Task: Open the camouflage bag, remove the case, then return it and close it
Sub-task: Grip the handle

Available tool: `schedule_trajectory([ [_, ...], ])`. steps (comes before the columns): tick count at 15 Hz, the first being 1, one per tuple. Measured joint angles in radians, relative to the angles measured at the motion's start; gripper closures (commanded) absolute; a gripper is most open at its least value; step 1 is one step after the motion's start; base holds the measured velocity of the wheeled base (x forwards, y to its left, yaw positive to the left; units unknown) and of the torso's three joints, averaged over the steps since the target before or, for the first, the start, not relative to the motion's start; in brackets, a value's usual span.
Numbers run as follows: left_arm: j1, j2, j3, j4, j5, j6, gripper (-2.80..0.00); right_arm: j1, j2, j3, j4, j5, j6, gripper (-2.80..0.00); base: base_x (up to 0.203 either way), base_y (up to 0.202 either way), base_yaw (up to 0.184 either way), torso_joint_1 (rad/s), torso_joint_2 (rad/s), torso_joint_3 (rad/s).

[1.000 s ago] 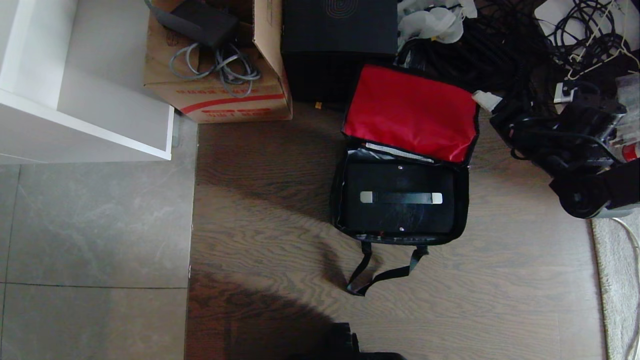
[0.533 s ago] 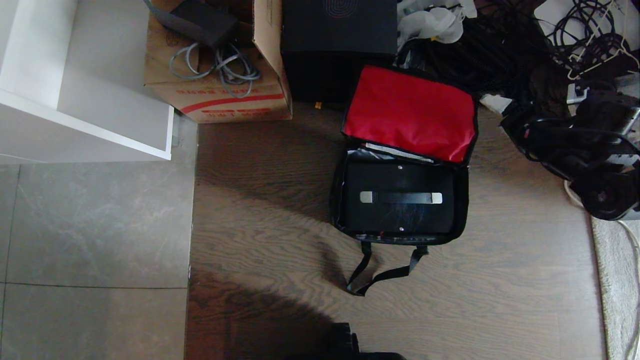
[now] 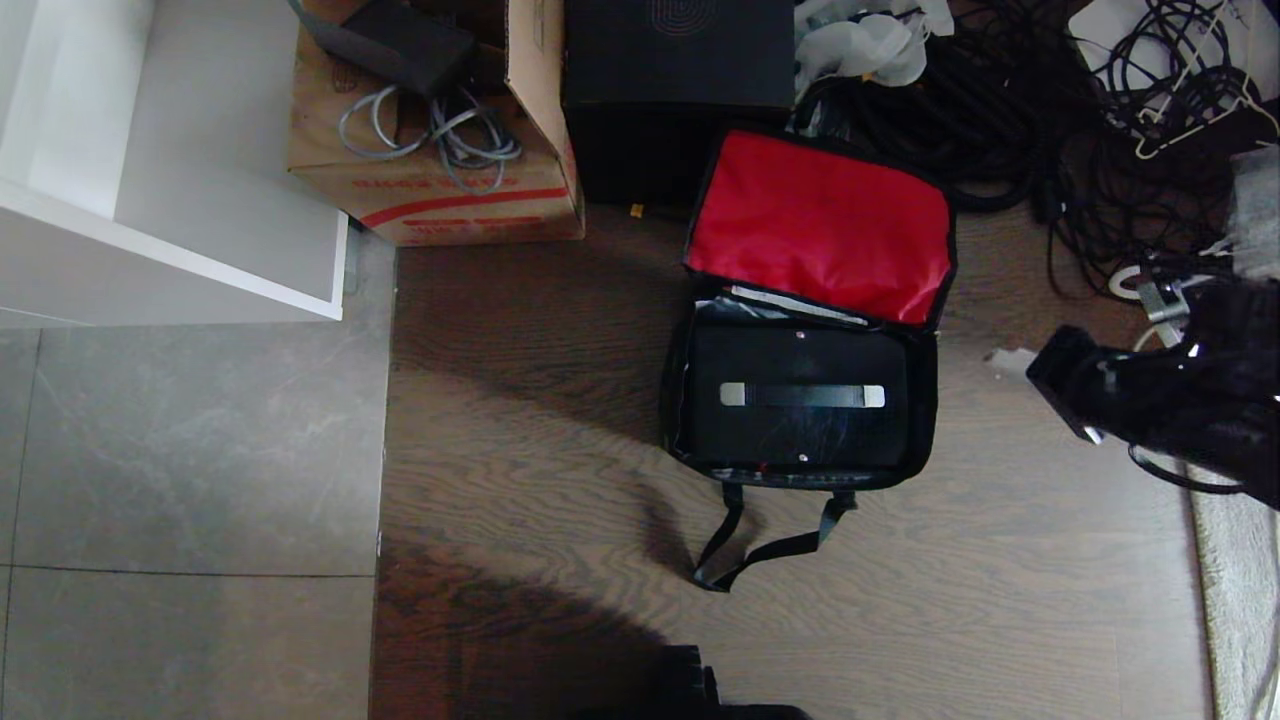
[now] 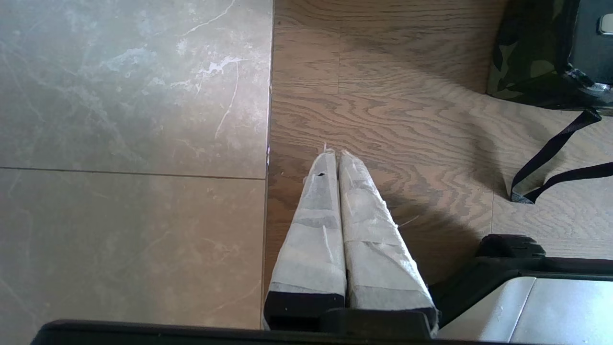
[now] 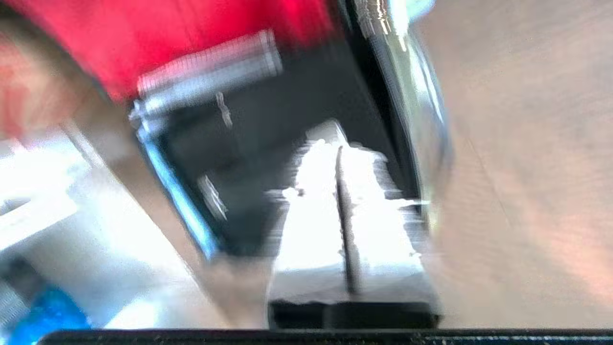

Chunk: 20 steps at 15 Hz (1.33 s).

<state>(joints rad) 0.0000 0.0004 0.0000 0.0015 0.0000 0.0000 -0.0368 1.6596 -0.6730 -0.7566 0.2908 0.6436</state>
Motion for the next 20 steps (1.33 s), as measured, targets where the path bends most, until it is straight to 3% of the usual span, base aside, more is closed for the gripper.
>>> schedule_trajectory([
  [2, 0.0, 0.0, 0.0, 0.0, 0.0, 0.0, 0.0, 0.001, -0.113, 0.107, 0.105, 0.017, -0.091, 0.0, 0.0, 0.0, 0.0, 0.0, 0.0, 0.0],
  [5, 0.0, 0.0, 0.0, 0.0, 0.0, 0.0, 0.0, -0.001, -0.318, 0.243, 0.296, 0.024, -0.297, 0.0, 0.0, 0.0, 0.0, 0.0, 0.0, 0.0],
  [9, 0.0, 0.0, 0.0, -0.001, 0.0, 0.0, 0.0, -0.019, -0.719, 0.371, 0.584, 0.021, -0.482, 0.0, 0.0, 0.0, 0.0, 0.0, 0.0, 0.0],
  [12, 0.0, 0.0, 0.0, 0.0, 0.0, 0.0, 0.0, -0.044, -1.007, 0.473, 0.829, -0.067, -0.626, 0.0, 0.0, 0.0, 0.0, 0.0, 0.0, 0.0],
  [13, 0.0, 0.0, 0.0, 0.0, 0.0, 0.0, 0.0, -0.046, -1.085, 0.532, 0.856, -0.122, -0.66, 0.0, 0.0, 0.0, 0.0, 0.0, 0.0, 0.0],
  [15, 0.0, 0.0, 0.0, 0.0, 0.0, 0.0, 0.0, -0.012, -1.185, 0.607, 0.77, -0.18, -0.683, 0.0, 0.0, 0.0, 0.0, 0.0, 0.0, 0.0],
  [17, 0.0, 0.0, 0.0, 0.0, 0.0, 0.0, 0.0, 0.02, -1.257, 0.643, 0.686, -0.197, -0.69, 0.0, 0.0, 0.0, 0.0, 0.0, 0.0, 0.0],
  [20, 0.0, 0.0, 0.0, 0.0, 0.0, 0.0, 0.0, 0.055, -1.347, 0.668, 0.69, -0.293, -0.696, 0.0, 0.0, 0.0, 0.0, 0.0, 0.0, 0.0],
])
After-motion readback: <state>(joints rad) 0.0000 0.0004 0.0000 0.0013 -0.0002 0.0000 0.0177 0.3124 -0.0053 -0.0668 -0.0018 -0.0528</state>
